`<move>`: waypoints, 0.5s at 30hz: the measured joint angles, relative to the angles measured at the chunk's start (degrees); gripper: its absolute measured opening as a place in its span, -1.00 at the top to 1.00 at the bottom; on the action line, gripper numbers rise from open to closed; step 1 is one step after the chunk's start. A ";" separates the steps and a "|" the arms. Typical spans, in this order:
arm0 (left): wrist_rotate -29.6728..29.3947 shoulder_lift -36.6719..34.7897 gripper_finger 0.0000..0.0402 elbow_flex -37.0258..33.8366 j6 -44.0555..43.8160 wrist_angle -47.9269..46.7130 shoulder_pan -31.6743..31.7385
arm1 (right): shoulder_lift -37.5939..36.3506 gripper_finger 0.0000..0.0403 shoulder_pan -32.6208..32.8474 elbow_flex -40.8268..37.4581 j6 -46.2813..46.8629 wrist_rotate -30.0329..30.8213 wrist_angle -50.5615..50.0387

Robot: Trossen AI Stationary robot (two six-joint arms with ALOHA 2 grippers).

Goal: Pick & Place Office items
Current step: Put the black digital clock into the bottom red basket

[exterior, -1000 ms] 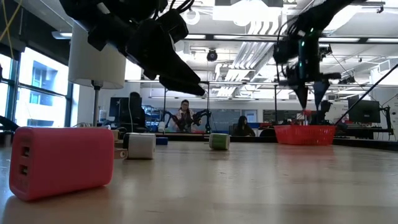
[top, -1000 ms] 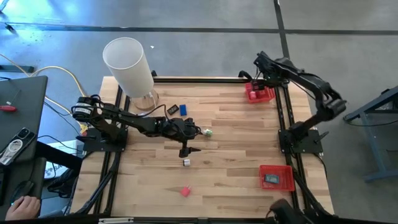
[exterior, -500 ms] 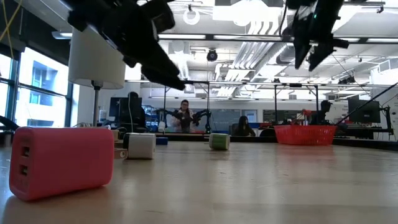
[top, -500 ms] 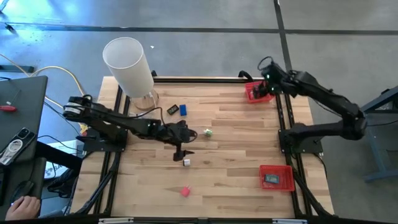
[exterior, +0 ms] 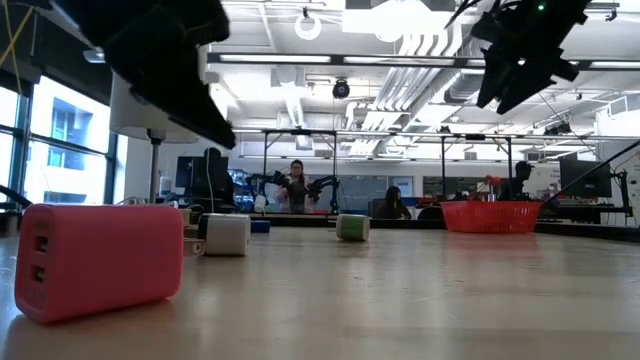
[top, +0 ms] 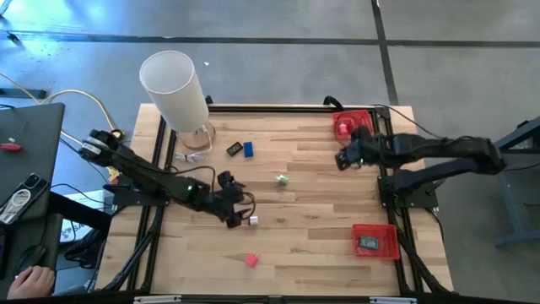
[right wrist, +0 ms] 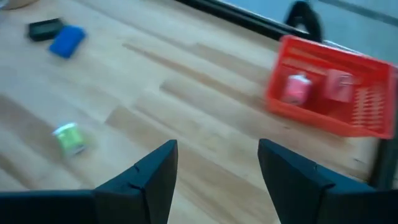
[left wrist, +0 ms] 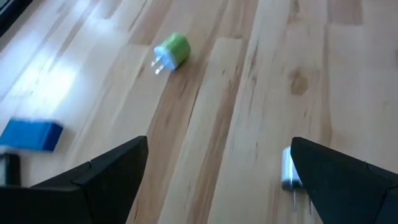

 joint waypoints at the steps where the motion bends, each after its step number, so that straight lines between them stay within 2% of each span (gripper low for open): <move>1: -1.34 0.00 -0.92 -0.48 -1.38 0.13 -1.07 | 0.02 -0.05 1.81 -1.24 0.31 1.11 1.58; 6: -9.66 0.00 -0.92 -3.71 -9.02 0.12 -6.57 | 0.04 -0.05 9.02 -6.35 -1.58 5.57 14.03; 9: -16.76 0.00 -0.92 -6.07 -14.23 0.42 -9.90 | 0.04 -0.05 12.58 -8.03 -8.28 8.07 22.20; 15: -26.04 0.00 -0.92 -11.54 -24.19 1.18 -14.22 | 1.98 -0.05 17.84 -10.57 -20.85 9.73 37.92</move>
